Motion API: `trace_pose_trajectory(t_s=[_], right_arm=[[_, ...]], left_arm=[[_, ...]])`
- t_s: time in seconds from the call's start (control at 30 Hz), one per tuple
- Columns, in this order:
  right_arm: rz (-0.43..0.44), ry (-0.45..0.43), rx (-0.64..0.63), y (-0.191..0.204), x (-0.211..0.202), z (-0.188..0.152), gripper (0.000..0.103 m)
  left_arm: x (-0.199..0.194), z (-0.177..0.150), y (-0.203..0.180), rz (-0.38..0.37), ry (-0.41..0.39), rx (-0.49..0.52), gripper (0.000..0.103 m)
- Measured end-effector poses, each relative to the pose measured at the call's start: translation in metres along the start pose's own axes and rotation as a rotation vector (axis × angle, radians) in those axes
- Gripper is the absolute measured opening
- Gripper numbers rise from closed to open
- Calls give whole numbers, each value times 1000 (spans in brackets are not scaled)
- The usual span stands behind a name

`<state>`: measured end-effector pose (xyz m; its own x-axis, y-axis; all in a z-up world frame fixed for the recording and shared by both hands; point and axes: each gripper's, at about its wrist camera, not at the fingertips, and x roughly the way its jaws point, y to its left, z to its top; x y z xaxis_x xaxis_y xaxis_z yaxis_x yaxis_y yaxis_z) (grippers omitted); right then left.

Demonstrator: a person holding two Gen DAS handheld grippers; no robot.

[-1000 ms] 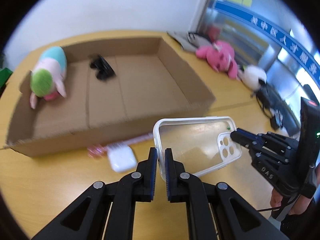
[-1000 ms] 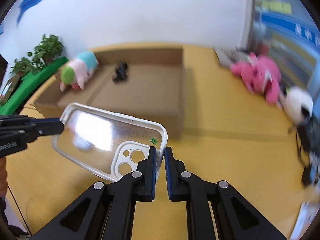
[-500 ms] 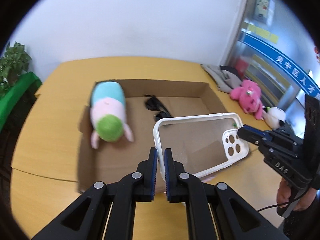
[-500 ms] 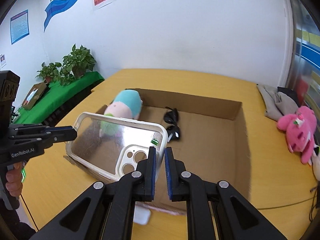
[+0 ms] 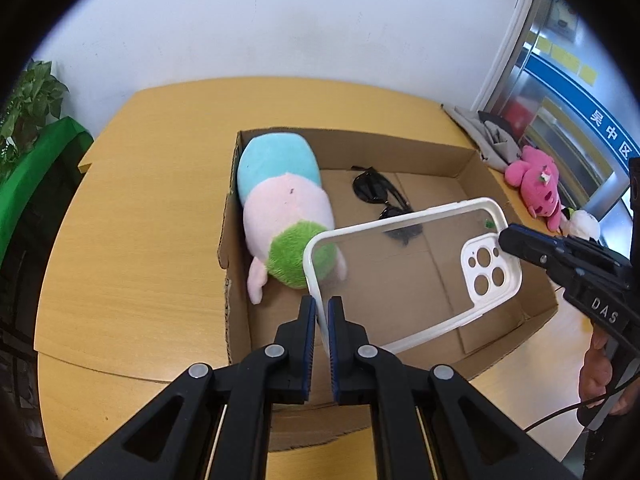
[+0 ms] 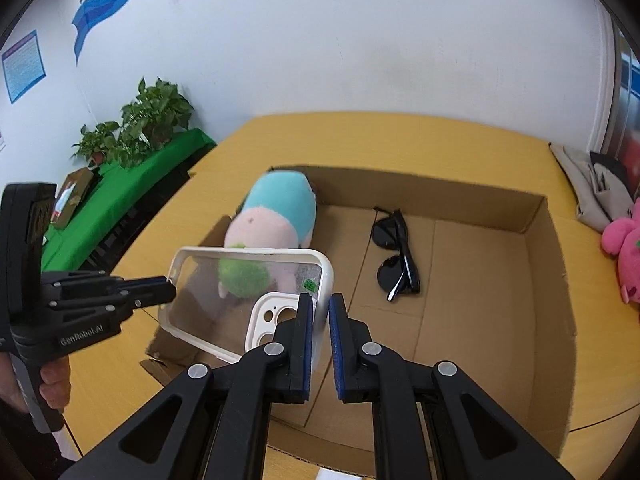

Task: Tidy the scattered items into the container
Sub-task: 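Lift the phone case with the right gripper and carry it into the box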

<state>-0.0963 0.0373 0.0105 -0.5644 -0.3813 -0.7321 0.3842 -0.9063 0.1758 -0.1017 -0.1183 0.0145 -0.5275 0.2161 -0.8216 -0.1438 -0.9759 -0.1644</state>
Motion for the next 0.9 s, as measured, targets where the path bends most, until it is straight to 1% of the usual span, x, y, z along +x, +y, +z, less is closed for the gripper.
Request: trace_pose_trajectory(t_s=[0.13, 0.23, 0.37, 0.43, 0.67, 0.9], right_arm=[[4, 63, 54, -15, 28, -13, 9], [-2, 98, 88, -23, 43, -26, 9], [0, 150, 111, -29, 60, -39, 9], [0, 174, 117, -30, 67, -44, 9], [9, 241, 124, -28, 90, -48, 9], [7, 283, 132, -28, 103, -56, 10]], left_arm=[[24, -1, 3, 9, 59, 24, 5], [42, -5, 3, 0, 101, 35, 5], [63, -13, 6, -1, 150, 39, 5], [72, -14, 7, 12, 172, 45, 5], [93, -19, 15, 61, 226, 55, 4], [96, -21, 13, 128, 241, 107, 4]])
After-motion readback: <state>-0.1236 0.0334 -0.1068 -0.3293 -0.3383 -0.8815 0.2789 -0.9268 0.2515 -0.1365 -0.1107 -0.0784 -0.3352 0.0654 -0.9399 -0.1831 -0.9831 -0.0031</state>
